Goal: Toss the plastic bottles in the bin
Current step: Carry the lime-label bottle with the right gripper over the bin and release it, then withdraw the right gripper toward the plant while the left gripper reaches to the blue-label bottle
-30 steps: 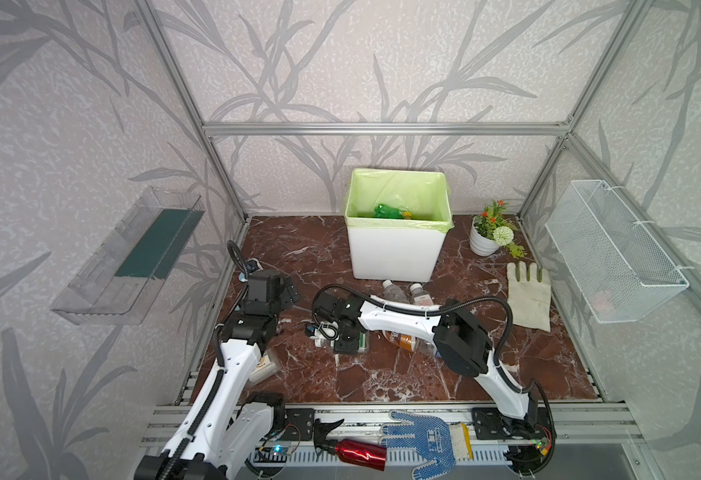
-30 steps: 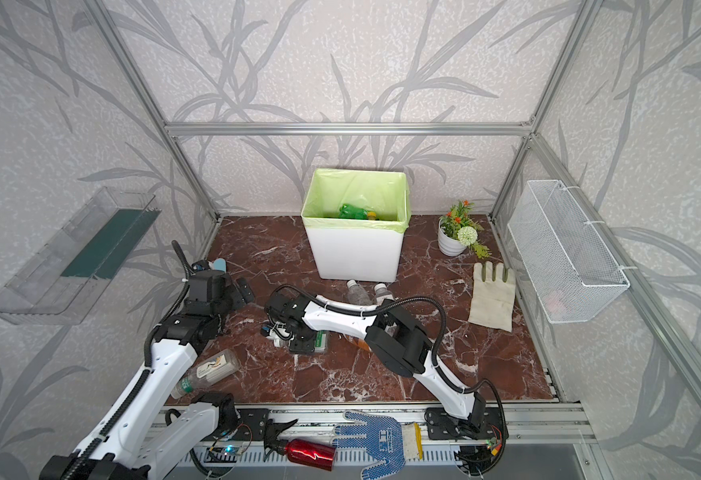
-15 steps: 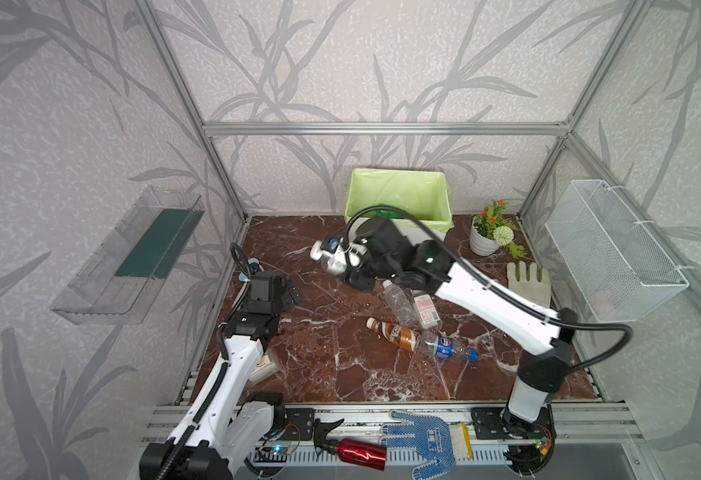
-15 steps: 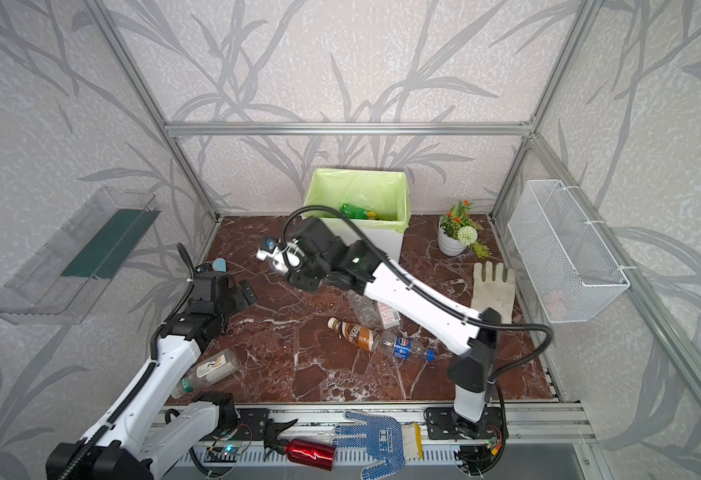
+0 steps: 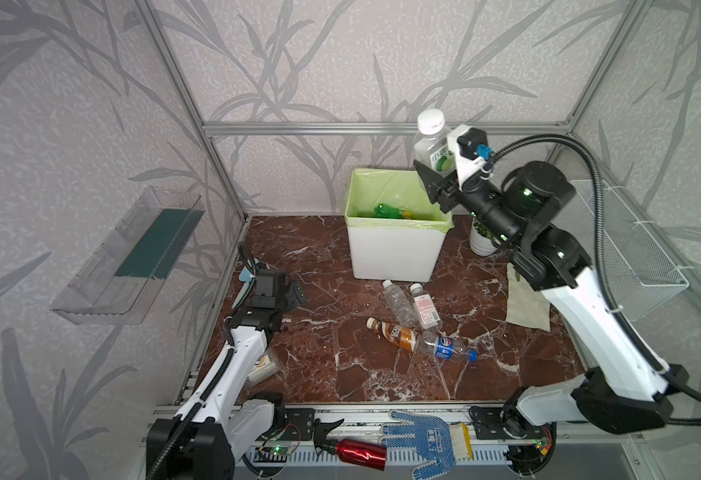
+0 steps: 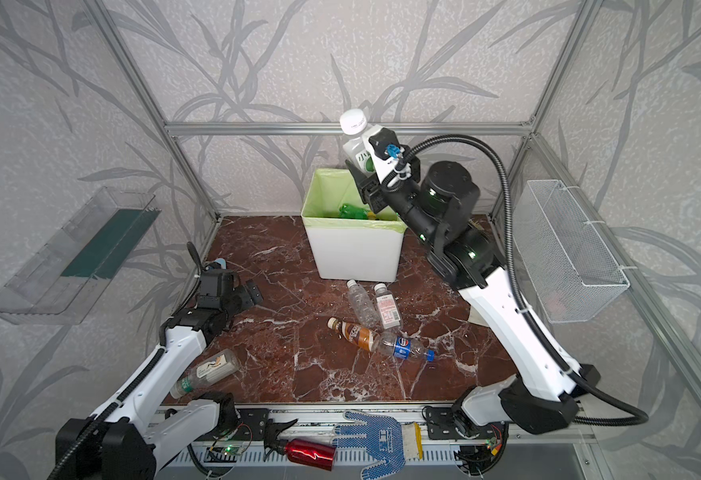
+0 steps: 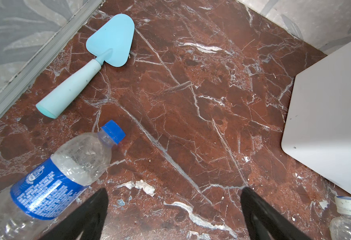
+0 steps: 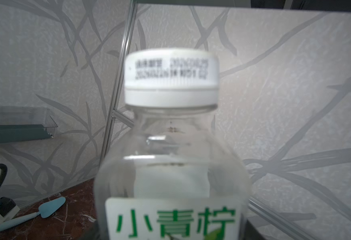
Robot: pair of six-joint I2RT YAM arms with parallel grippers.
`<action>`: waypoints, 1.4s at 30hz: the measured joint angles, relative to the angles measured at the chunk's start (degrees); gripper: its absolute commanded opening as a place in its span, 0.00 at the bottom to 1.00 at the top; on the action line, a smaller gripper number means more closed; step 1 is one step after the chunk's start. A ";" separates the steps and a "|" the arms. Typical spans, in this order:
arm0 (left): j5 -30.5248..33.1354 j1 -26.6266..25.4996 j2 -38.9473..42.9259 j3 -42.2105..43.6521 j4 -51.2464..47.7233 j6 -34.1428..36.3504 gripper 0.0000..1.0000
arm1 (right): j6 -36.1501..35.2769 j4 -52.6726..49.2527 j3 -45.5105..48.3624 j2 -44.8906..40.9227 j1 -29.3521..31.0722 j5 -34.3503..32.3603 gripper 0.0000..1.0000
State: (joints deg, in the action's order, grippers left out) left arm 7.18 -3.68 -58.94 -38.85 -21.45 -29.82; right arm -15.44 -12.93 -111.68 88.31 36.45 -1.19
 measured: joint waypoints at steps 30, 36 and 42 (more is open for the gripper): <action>11.06 0.98 -0.98 -7.23 -7.74 1.53 0.99 | 14.45 1.33 32.02 -14.12 -18.62 0.11 0.99; 14.43 3.32 -8.07 -11.76 -11.08 4.39 0.99 | 21.05 2.21 49.00 -17.07 -25.90 4.70 0.99; 16.92 5.01 -13.33 -14.82 -16.37 9.99 0.99 | 27.26 5.81 60.17 -22.16 -31.12 9.70 0.99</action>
State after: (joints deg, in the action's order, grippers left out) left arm 24.10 1.32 -72.27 -53.67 -37.82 -19.84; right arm 11.81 -7.11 -51.51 66.15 5.32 8.51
